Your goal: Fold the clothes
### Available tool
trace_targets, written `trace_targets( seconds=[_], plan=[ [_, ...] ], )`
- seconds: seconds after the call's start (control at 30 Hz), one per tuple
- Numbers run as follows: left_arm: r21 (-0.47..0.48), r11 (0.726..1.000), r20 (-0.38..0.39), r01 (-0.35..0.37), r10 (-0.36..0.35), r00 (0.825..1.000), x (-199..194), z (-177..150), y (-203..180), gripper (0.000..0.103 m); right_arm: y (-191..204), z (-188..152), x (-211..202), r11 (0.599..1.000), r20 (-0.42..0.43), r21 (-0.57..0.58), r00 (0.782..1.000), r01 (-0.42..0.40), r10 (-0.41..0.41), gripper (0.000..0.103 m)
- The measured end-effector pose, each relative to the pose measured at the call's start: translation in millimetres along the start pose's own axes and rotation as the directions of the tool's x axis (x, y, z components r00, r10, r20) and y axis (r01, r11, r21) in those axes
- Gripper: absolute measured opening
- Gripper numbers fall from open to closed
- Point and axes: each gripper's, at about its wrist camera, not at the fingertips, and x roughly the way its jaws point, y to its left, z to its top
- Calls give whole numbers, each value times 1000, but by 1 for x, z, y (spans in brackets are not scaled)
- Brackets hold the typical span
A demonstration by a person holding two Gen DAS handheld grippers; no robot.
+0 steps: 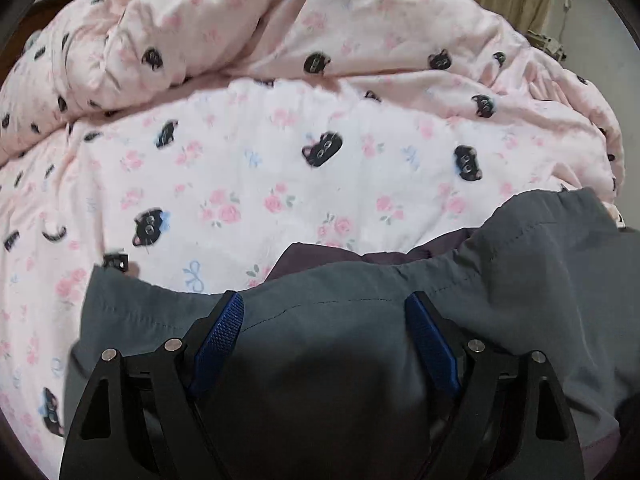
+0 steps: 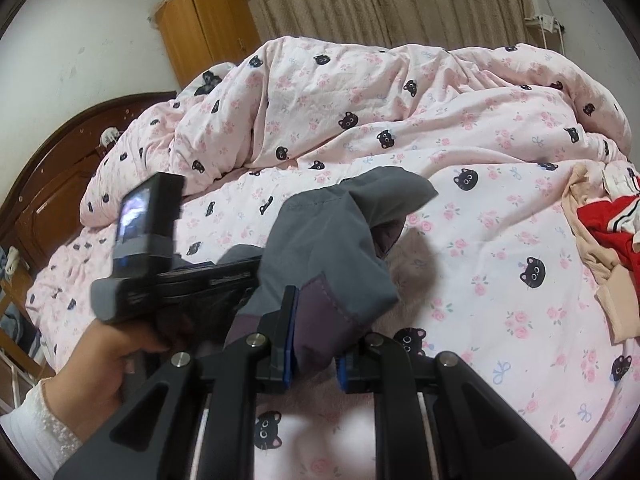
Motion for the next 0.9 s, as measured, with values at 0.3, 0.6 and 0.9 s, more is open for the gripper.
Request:
trace_targets(
  seconds=[0.3, 0.6, 0.9],
  plan=[
    [-117, 988, 73, 97, -89, 993, -68, -23, 28, 80, 9, 7, -4, 999, 25, -44, 1000, -14, 15, 14],
    [-192, 972, -31, 135, -144, 989, -91, -77, 44, 80, 34, 13, -11, 989, 54, -146, 998, -27, 35, 12],
    [-168, 977, -17, 133, -138, 990, -87, -80, 47, 80, 72, 15, -8, 963, 38, -254, 994, -92, 104, 12]
  ],
)
